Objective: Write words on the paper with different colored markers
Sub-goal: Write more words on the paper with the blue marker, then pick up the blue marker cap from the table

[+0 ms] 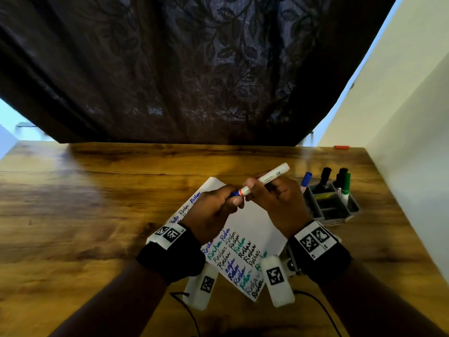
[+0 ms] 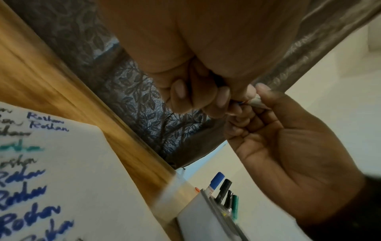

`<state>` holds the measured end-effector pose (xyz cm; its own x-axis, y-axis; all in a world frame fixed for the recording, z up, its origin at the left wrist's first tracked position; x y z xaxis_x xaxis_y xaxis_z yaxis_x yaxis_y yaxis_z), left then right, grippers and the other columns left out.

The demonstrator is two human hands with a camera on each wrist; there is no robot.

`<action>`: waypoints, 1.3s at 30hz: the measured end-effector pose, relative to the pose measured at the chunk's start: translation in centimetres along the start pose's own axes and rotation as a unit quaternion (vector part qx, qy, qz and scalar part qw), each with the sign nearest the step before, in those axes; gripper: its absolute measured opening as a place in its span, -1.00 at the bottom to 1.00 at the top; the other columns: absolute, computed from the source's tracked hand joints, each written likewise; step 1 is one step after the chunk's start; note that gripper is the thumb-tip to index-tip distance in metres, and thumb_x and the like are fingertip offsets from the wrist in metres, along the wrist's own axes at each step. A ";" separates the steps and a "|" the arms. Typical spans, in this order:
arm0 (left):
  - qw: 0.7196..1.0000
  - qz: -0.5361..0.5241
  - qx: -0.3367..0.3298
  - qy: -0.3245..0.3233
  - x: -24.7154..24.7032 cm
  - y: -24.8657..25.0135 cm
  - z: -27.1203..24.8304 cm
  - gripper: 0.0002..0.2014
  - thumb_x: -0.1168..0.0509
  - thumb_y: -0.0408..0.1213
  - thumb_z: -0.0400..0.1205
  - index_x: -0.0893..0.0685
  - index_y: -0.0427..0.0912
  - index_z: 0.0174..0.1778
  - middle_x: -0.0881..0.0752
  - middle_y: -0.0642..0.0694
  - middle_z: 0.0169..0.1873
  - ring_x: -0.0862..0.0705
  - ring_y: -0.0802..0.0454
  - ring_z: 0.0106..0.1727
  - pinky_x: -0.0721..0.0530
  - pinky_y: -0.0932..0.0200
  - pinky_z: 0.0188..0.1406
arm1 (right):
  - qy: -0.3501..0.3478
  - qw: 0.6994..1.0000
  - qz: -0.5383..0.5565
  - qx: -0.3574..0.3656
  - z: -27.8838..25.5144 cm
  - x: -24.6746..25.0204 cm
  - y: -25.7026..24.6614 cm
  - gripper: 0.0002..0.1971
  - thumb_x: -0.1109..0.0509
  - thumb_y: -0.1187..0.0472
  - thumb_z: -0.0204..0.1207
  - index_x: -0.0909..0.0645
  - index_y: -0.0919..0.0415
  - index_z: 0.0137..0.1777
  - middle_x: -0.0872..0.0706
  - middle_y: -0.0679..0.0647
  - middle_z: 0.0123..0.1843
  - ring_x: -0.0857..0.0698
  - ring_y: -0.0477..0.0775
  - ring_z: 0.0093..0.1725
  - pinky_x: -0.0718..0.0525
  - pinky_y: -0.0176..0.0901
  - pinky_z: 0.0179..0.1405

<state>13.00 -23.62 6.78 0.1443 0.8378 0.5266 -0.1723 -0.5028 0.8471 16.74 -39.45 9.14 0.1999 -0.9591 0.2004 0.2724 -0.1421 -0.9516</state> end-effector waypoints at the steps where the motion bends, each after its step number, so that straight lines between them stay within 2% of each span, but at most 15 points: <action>1: 1.000 0.020 -0.007 -0.008 0.0 0.2 0.2 -0.73 -0.03 0.23 0.68 -0.55 0.24 -0.09 -0.70 0.09 -0.20 -0.67 0.23 -0.13 -0.68 0.19 -0.10 | 0.005 1.000 0.006 -0.005 0.1 0.3 0.1 -0.81 -0.43 0.02 0.55 -0.76 0.11 -0.18 -0.82 0.10 -0.28 -0.79 0.19 -0.26 -0.75 0.29 -0.19; 3: 0.999 0.043 -0.013 -0.014 -0.2 0.2 0.5 -0.83 -0.07 0.13 0.71 -0.54 0.24 -0.02 -0.68 0.10 -0.24 -0.64 0.28 -0.17 -0.61 0.35 -0.22 | 0.000 1.000 0.016 -0.027 0.0 0.8 0.8 -0.80 -0.46 0.08 0.56 -0.78 0.19 -0.17 -0.82 0.12 -0.31 -0.75 0.15 -0.32 -0.72 0.16 -0.27; 5: 0.998 0.056 -0.014 -0.003 -0.2 0.3 0.8 -0.83 -0.11 0.10 0.70 -0.54 0.17 0.06 -0.64 0.08 -0.33 -0.60 0.28 -0.29 -0.50 0.41 -0.37 | -0.007 0.998 0.030 -0.061 -0.4 1.5 2.1 -0.75 -0.53 -0.01 0.48 -0.81 0.19 -0.09 -0.83 0.10 -0.28 -0.74 0.20 -0.30 -0.74 0.25 -0.21; 6: 0.998 0.053 -0.016 0.003 -0.1 0.4 1.0 -0.81 -0.13 0.10 0.68 -0.54 0.13 0.07 -0.65 0.06 -0.36 -0.59 0.24 -0.33 -0.50 0.40 -0.40 | 0.003 0.995 0.040 -0.087 -0.7 2.1 2.7 -0.72 -0.58 -0.05 0.41 -0.80 0.11 0.00 -0.84 0.08 -0.22 -0.78 0.18 -0.23 -0.77 0.33 -0.10; 8: 0.999 0.042 -0.021 0.013 0.0 0.7 1.1 -0.77 -0.16 0.13 0.64 -0.55 0.11 0.05 -0.68 0.05 -0.37 -0.61 0.19 -0.34 -0.51 0.39 -0.40 | 0.039 0.992 0.029 -0.119 -1.5 3.6 3.7 -0.57 -0.65 -0.03 0.33 -0.68 -0.13 0.21 -0.80 -0.03 -0.01 -0.79 0.05 -0.01 -0.78 0.22 0.06; 10: 0.998 0.042 -0.030 0.023 -0.1 1.1 1.5 -0.75 -0.18 0.16 0.60 -0.60 0.12 0.02 -0.69 0.09 -0.37 -0.64 0.20 -0.30 -0.51 0.42 -0.39 | 0.068 0.990 -0.086 -0.089 -2.3 5.5 3.8 -0.43 -0.64 -0.03 0.34 -0.54 -0.27 0.34 -0.65 -0.19 0.19 -0.68 -0.11 0.18 -0.74 -0.06 0.12; 12: 0.998 0.050 -0.035 0.028 -0.4 1.6 2.0 -0.77 -0.25 0.15 0.58 -0.64 0.12 -0.01 -0.68 0.16 -0.35 -0.64 0.28 -0.28 -0.48 0.46 -0.39 | 0.045 0.975 -0.214 -0.029 -2.7 6.2 3.5 -0.52 -0.57 -0.14 0.38 -0.58 -0.29 0.31 -0.57 -0.25 0.29 -0.57 -0.13 0.28 -0.62 -0.19 0.17; 15: 0.996 0.068 -0.061 0.007 -2.0 3.0 3.3 -0.81 -0.33 0.09 0.58 -0.66 0.08 -0.05 -0.69 0.22 -0.34 -0.63 0.34 -0.28 -0.45 0.49 -0.36 | -0.041 0.952 -0.301 0.025 -3.3 5.9 3.3 -0.63 -0.41 -0.32 0.43 -0.75 -0.13 0.08 -0.72 -0.20 0.12 -0.62 -0.17 0.15 -0.61 -0.22 0.14; 17: 0.995 0.059 -0.083 -0.011 -3.3 4.0 4.0 -0.79 -0.34 0.11 0.56 -0.66 0.07 -0.07 -0.71 0.15 -0.31 -0.65 0.26 -0.25 -0.49 0.46 -0.31 | -0.041 0.951 -0.301 0.056 -3.7 6.1 3.2 -0.69 -0.43 -0.22 0.46 -0.77 -0.01 -0.08 -0.76 -0.14 -0.08 -0.62 -0.24 -0.03 -0.55 -0.36 -0.02; 21: 0.995 -0.001 -0.089 -0.046 -5.3 5.1 5.4 -0.75 -0.36 0.10 0.55 -0.64 0.08 0.04 -0.72 0.11 -0.27 -0.68 0.23 -0.20 -0.58 0.41 -0.22 | 0.038 0.946 -0.307 0.094 -4.2 8.4 2.2 -0.69 -0.43 -0.11 0.47 -0.76 0.16 -0.17 -0.75 0.01 -0.23 -0.67 -0.06 -0.21 -0.66 -0.13 -0.21; 23: 0.994 -0.003 -0.089 -0.057 -5.9 4.9 5.7 -0.76 -0.35 0.10 0.58 -0.59 0.15 0.11 -0.73 0.11 -0.23 -0.70 0.21 -0.17 -0.68 0.22 -0.16 | 0.073 0.953 -0.289 0.060 -4.1 10.3 1.8 -0.77 -0.44 -0.07 0.48 -0.72 0.07 -0.23 -0.70 -0.09 -0.27 -0.62 -0.17 -0.29 -0.64 -0.21 -0.30; 25: 0.995 0.015 -0.087 -0.051 -6.1 4.4 5.9 -0.76 -0.28 0.15 0.60 -0.58 0.18 0.11 -0.73 0.16 -0.20 -0.72 0.22 -0.13 -0.72 0.06 -0.08 | 0.127 0.958 -0.258 0.004 -3.5 12.9 1.9 -0.84 -0.47 -0.03 0.46 -0.68 -0.01 -0.28 -0.65 -0.12 -0.29 -0.60 -0.14 -0.32 -0.57 -0.30 -0.35; 29: 0.996 0.022 -0.081 -0.037 -6.1 3.4 5.5 -0.75 -0.20 0.17 0.64 -0.61 0.14 0.07 -0.73 0.14 -0.26 -0.71 0.18 -0.14 -0.70 0.03 -0.05 | 0.222 0.941 -0.254 -0.015 -2.3 16.4 3.4 -0.83 -0.58 0.03 0.40 -0.71 0.09 -0.25 -0.64 -0.16 -0.29 -0.60 -0.18 -0.30 -0.45 -0.46 -0.30; 33: 0.997 0.032 -0.065 -0.038 -6.1 2.9 5.2 -0.79 -0.21 0.10 0.66 -0.62 0.11 0.07 -0.73 0.14 -0.31 -0.70 0.22 -0.15 -0.68 0.14 -0.06 | 0.189 0.937 -0.291 -0.046 -1.0 15.8 5.7 -0.77 -0.53 -0.11 0.39 -0.70 0.03 -0.24 -0.73 -0.15 -0.19 -0.65 -0.21 -0.24 -0.57 -0.35 -0.24; 39: 0.996 0.055 -0.060 -0.034 -5.7 2.1 5.1 -0.84 -0.21 0.04 0.68 -0.62 0.11 0.06 -0.73 0.15 -0.33 -0.70 0.24 -0.16 -0.67 0.18 -0.07 | 0.090 0.917 -0.378 -0.089 -0.7 13.9 8.5 -0.80 -0.48 -0.11 0.46 -0.72 0.00 -0.22 -0.72 -0.09 -0.14 -0.68 -0.03 -0.14 -0.62 -0.15 -0.17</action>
<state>16.79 -30.54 5.88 0.1830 0.7605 0.6230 -0.3054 -0.5583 0.7714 21.16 -54.13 3.65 -0.1453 -0.5927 0.7922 0.1081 -0.8054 -0.5828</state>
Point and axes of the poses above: each hand's wrist, its own z-axis towards the middle knuckle, its own x-axis out of the back of the hand, y = z × x, the point moved 4 cm from there along z, towards the middle knuckle
